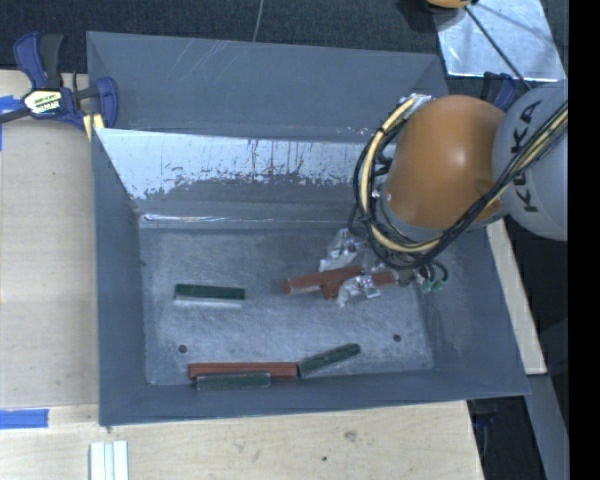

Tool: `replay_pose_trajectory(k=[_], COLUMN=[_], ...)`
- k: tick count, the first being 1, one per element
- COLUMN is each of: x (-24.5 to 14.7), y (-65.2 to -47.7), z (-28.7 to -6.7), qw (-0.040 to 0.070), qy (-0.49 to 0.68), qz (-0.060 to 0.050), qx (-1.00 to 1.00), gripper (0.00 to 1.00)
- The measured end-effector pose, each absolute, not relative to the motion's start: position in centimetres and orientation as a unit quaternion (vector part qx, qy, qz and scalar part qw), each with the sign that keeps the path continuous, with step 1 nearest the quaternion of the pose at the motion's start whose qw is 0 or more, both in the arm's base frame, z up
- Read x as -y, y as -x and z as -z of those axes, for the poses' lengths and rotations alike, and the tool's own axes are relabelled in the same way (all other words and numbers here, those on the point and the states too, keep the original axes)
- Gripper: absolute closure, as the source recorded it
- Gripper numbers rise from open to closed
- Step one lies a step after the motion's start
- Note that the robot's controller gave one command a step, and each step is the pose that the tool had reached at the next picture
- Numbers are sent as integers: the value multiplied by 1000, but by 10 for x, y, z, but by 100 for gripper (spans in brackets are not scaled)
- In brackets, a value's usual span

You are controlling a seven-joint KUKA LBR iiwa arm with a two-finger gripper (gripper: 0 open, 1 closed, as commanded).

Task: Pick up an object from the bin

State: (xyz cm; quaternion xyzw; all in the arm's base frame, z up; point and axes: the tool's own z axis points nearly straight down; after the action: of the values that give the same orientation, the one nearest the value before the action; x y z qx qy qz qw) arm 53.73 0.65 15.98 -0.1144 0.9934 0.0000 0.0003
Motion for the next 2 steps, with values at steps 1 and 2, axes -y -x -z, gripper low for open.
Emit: replay_pose_trajectory(k=[1, 2], x=[-9, -20], y=[-545, -546], z=[-170, -193], qw=[5, -1], qy=[107, 122], qz=[1, 0], qx=[-994, -993], gripper=[100, 100])
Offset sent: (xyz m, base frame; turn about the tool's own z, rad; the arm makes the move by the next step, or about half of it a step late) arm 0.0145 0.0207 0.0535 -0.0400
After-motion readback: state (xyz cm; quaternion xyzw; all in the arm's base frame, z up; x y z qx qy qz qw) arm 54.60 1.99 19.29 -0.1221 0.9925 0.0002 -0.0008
